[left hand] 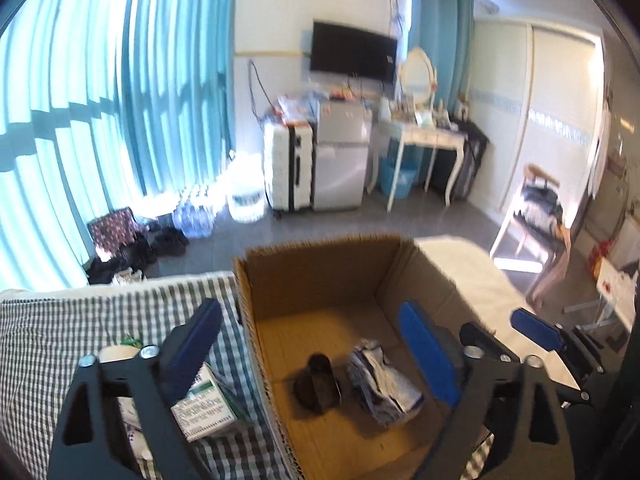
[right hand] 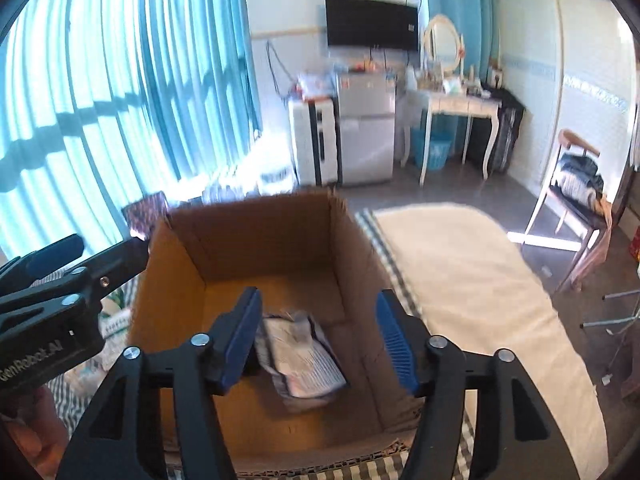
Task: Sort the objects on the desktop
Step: 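Open the right gripper to drop the bag while the left drops the black object into the box, then move both grippers back over the pile of items on the bed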
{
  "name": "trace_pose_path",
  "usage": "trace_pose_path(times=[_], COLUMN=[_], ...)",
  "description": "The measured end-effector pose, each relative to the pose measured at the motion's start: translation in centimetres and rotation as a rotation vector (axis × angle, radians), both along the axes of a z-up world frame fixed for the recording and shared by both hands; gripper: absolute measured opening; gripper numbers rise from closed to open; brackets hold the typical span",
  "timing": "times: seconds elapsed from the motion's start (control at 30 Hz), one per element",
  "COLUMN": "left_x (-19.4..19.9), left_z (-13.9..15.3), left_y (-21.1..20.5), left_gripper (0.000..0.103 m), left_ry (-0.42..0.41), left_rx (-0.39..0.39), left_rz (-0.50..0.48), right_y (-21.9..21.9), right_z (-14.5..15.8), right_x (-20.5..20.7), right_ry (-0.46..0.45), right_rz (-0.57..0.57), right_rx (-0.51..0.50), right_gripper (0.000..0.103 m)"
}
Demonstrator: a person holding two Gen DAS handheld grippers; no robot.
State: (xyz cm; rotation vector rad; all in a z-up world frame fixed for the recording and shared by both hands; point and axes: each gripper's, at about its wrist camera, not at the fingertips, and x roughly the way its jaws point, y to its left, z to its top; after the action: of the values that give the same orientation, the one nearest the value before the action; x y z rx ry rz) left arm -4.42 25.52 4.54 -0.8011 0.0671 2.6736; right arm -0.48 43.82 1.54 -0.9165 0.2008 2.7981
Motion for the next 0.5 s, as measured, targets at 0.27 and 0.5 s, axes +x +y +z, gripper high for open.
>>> trace_pose_path(times=[0.27, 0.5], left_x=[2.4, 3.6], left_z=[2.4, 3.8], left_y=[-2.0, -3.9], left_gripper=[0.103, 0.103], left_ry=[0.127, 0.165], left_rx=[0.002, 0.007], left_rz=[0.023, 0.047], right_y=[-1.4, -1.0], right_z=[2.8, 3.6], right_x=[1.3, 2.6], right_ry=[0.113, 0.149], right_rz=[-0.027, -0.015], right_rx=[0.035, 0.01], right_gripper=[0.093, 0.101])
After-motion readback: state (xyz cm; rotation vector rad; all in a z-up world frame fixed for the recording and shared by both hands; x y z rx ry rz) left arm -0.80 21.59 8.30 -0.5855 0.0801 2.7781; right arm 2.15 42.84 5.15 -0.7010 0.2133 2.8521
